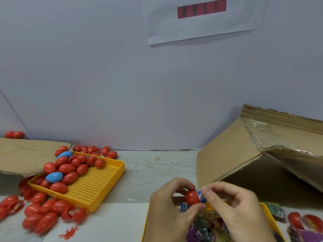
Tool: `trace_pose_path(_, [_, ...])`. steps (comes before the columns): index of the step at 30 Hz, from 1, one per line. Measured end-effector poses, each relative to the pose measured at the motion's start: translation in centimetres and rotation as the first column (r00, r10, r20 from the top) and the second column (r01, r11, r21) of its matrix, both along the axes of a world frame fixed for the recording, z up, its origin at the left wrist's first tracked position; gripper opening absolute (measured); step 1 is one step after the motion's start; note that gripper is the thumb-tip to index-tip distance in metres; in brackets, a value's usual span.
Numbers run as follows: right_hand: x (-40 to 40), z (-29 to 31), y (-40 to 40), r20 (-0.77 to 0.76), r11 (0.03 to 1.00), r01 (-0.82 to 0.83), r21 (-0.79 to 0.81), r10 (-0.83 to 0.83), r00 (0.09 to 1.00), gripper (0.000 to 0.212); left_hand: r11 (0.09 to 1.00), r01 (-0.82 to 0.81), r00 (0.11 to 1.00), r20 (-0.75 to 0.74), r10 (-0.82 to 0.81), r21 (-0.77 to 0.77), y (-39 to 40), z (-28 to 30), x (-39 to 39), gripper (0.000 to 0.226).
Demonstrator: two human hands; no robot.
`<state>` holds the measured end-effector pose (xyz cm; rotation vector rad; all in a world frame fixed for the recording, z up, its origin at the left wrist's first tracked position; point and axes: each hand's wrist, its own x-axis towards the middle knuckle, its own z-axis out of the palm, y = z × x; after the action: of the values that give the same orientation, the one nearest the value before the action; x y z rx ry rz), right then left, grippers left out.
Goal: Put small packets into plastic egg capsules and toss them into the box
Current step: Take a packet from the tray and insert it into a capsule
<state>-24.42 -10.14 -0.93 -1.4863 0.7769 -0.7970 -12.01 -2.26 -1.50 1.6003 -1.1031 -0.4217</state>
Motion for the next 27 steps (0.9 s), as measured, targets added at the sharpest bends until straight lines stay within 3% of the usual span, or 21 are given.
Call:
trace_pose_path(11, [0.2,0.1,-0.2,-0.052,0.998,-0.006,-0.066,0.002,0.999,0.021,0.997,0.006,0.986,0.165,0.007,-0.077,-0.2,-0.6,0.6,0.05])
trace_pose_path(15, [0.2,-0.1,-0.2,-0.024,0.996,-0.002,-0.091,0.0,1.0,0.012,0.995,-0.008,0.978,0.206,0.029,-0.103,-0.2,-0.4,0.4,0.045])
trace_pose_path(19, [0.1,-0.8,-0.1,-0.015,0.987,0.016,-0.159,-0.019,1.0,0.031,0.991,-0.064,0.986,0.142,0.082,-0.121,-0.3,-0.5,0.2,0.038])
trace_pose_path(27, [0.5,-0.9,0.4,-0.142,0.929,0.023,-0.369,-0.081,0.987,0.069,0.986,-0.14,0.989,-0.065,0.134,-0.089,-0.3,-0.4,0.0,0.038])
